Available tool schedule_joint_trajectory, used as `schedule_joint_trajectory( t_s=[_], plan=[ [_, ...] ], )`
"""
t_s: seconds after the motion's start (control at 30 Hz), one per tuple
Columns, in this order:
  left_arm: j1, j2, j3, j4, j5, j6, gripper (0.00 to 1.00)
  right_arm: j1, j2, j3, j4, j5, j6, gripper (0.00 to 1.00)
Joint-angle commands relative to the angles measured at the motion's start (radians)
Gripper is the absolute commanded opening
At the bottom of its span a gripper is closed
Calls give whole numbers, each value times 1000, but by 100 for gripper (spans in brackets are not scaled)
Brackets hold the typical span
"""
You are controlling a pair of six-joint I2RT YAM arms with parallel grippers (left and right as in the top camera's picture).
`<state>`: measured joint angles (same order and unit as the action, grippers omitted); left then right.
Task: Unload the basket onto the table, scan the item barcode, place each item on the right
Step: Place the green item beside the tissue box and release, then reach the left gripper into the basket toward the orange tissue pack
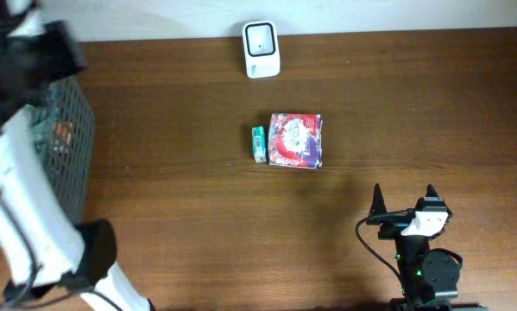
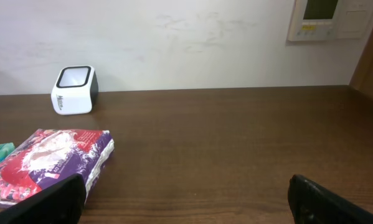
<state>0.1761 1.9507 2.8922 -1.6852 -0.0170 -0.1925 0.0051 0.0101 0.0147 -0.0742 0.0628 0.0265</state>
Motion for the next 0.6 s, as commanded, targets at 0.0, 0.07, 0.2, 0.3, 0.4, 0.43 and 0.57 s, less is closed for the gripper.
schedule_joint_trajectory(
  t_s=[0.0, 0.07, 0.2, 0.3, 0.4, 0.43, 0.57],
  plan=[
    [169, -48, 11, -3, -78, -28, 63, -6, -6, -9, -3, 1, 5, 99],
    [261, -47, -8, -3, -78, -82, 99, -6, -6, -9, -3, 1, 5, 99],
    [411, -47, -151, 8, -78, -156, 99, -6, -6, -9, -3, 1, 5, 98],
    [478, -47, -298, 74, -78, -163, 99, -6, -6, -9, -3, 1, 5, 98],
    [492, -47, -480, 215, -86, -163, 99, -6, -6, -9, -3, 1, 5, 99],
    [492, -47, -519, 250, -94, -163, 99, -6, -6, -9, -3, 1, 5, 99],
    [492, -47, -701, 402, -193, -193, 100, -6, -6, -9, -3, 1, 5, 99]
  ],
)
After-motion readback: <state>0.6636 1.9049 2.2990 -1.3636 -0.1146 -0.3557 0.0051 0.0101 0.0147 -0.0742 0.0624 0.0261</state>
